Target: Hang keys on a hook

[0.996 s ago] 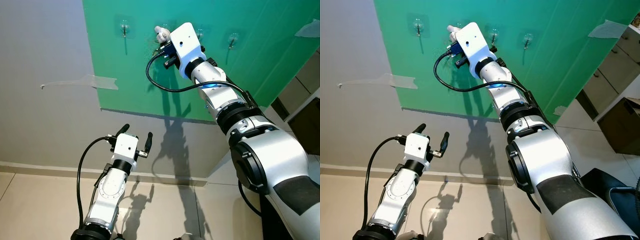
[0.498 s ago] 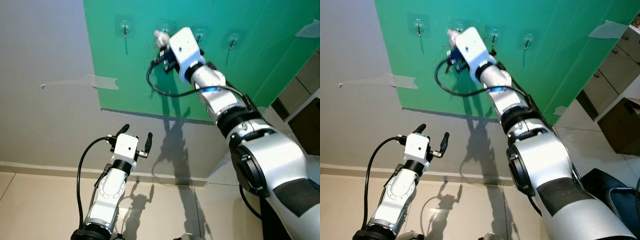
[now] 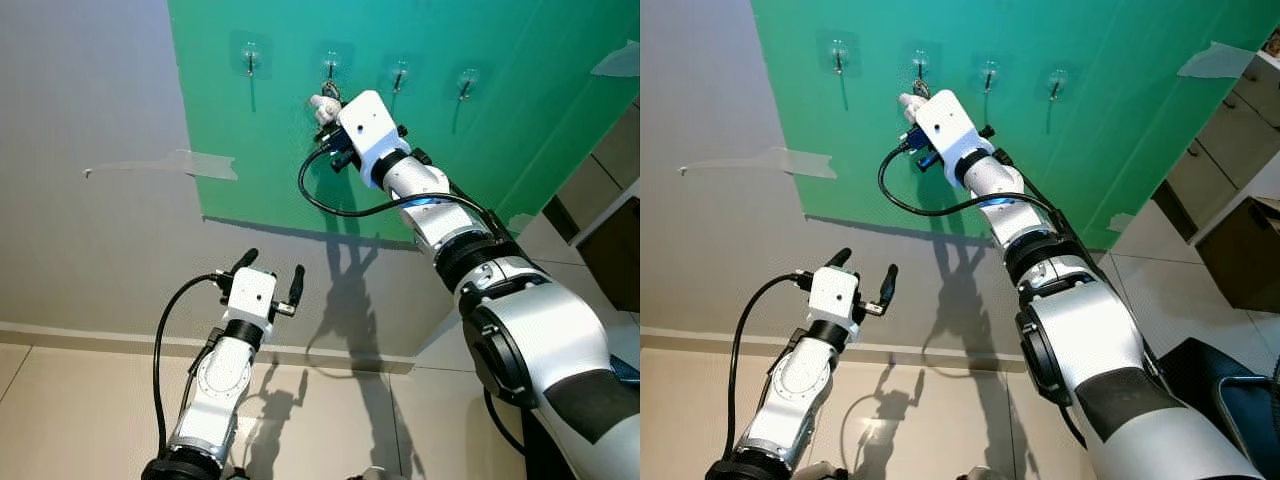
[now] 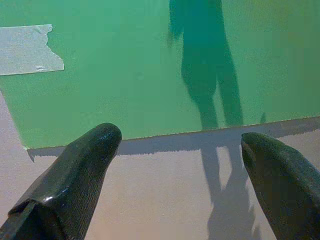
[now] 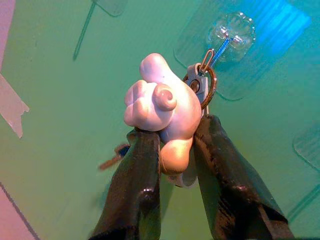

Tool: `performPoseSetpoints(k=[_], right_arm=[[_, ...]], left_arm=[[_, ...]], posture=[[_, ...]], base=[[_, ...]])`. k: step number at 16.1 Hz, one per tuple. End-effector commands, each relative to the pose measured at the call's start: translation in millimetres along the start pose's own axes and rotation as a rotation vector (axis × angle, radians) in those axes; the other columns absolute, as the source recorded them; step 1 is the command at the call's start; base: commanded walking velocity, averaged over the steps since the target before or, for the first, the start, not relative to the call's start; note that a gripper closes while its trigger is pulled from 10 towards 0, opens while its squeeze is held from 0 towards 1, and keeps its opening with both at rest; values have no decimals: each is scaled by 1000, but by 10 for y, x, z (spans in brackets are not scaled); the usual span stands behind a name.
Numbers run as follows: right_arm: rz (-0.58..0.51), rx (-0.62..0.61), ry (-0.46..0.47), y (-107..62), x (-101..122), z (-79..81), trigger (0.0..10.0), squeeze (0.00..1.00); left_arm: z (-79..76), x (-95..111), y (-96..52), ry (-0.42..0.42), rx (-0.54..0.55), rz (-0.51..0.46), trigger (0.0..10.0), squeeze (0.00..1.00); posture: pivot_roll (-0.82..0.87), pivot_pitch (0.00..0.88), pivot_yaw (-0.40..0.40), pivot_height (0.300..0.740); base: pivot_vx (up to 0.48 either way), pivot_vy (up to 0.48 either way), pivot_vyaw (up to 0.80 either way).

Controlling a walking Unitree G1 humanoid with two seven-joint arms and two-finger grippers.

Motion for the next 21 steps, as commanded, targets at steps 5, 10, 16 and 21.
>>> performPoseSetpoints(k=[5, 10, 16, 21], right_arm=[[7, -38, -1, 0, 22, -74, 10000, 0], [-1, -26, 26, 9, 51, -76, 10000, 1000], [10, -28, 37, -1, 26, -90, 10000, 1000], [93, -74, -43, -101, -183, -192, 10000, 0]], left_arm=[[-59, 24, -12, 6, -19, -7, 10000, 0], [-65, 24, -11, 4, -19, -5, 10000, 0], [-84, 28, -12, 3, -23, -4, 10000, 0], [-89, 33, -15, 2, -23, -4, 10000, 0]], posture=[[10, 0, -130, 723], [9, 0, -132, 723], [6, 0, -132, 723], [4, 0, -134, 723]], base=[[0, 0, 0], [0, 0, 0], [0, 0, 0], [0, 0, 0]])
Point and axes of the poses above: a point about 5 cm out from each wrist's last joint towards the gripper, its own y axis pointing out of the wrist towards the gripper, its own x axis along the axis of the wrist's last joint, z = x × y, the point moved 1 cm from there along y, pointing out of the wrist towards the gripper, and after that the axes turned 14 degrees about y, right-handed, at the moved point
